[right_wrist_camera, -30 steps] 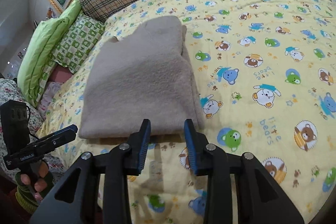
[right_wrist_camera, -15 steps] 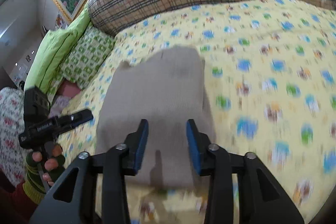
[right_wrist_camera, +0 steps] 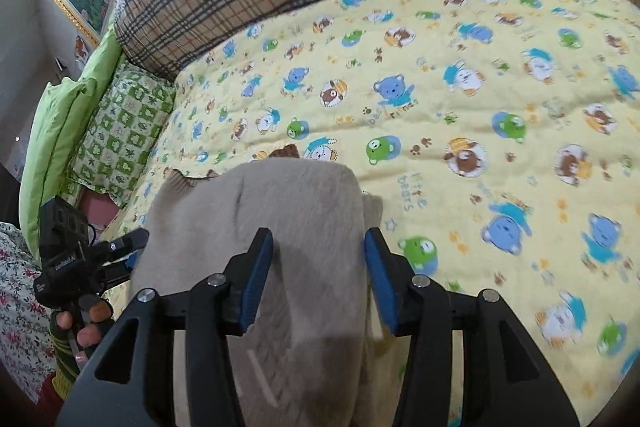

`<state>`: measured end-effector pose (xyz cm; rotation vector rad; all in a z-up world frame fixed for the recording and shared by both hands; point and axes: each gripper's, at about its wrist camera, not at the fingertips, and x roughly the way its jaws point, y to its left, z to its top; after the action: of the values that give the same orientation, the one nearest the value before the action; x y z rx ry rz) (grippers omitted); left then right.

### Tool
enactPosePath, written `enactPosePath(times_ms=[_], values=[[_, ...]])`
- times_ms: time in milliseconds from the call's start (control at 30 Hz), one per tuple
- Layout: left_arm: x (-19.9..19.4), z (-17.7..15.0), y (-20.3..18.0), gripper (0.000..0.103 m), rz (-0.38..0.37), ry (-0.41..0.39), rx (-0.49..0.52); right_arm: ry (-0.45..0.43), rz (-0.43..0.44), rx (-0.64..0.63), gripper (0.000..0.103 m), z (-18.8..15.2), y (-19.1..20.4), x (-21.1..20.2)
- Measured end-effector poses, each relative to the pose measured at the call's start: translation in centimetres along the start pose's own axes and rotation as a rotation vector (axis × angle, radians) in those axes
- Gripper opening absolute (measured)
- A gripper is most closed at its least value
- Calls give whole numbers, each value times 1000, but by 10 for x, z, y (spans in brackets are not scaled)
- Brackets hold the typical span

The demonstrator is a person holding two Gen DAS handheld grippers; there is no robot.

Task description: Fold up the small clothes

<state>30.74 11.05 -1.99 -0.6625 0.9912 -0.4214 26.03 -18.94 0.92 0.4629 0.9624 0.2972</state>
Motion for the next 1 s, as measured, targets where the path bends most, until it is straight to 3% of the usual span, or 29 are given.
enactPosePath(times_ms=[33,67,100,167,233,300,333,367,433,500,567,633,667,733,867,1000], values=[[8,4,2,60,6,7,-3,13,17,8,47,1,-2,5],[12,5,3,60,11,12,-4,28,46,23,26,1,-4,10],[17,7,3,60,12,17,-6,27,61,29,19,1,-4,10],[24,9,1,60,10,20,0,-25,82,34,12,1,-5,-1],[29,11,-1,60,9,18,10,-104,123,78,12,-2,-13,-19],[32,12,-3,57,14,7,12,-127,104,107,11,-6,-19,-23],[33,13,-4,54,15,-2,14,-117,85,101,11,-9,-20,-19],[34,16,-6,43,18,-13,25,-105,72,99,11,-11,-20,-15],[38,23,-9,31,69,-31,65,-81,63,113,11,-15,-23,-5],[45,32,-13,15,188,-49,129,-82,59,124,12,-15,-25,-2],[54,40,-12,13,288,-62,177,-84,41,123,16,-15,-24,-1],[56,45,-11,11,304,-70,179,-82,29,128,26,-14,-26,-1],[55,47,-13,11,337,-83,192,-78,19,136,37,-14,-26,-2],[49,51,-17,10,414,-110,209,-86,7,146,39,-12,-27,-7],[15,51,-18,11,351,-144,154,-131,5,145,41,-17,-23,-39],[-20,21,-30,16,294,-151,148,-170,25,127,49,-32,-12,-72]])
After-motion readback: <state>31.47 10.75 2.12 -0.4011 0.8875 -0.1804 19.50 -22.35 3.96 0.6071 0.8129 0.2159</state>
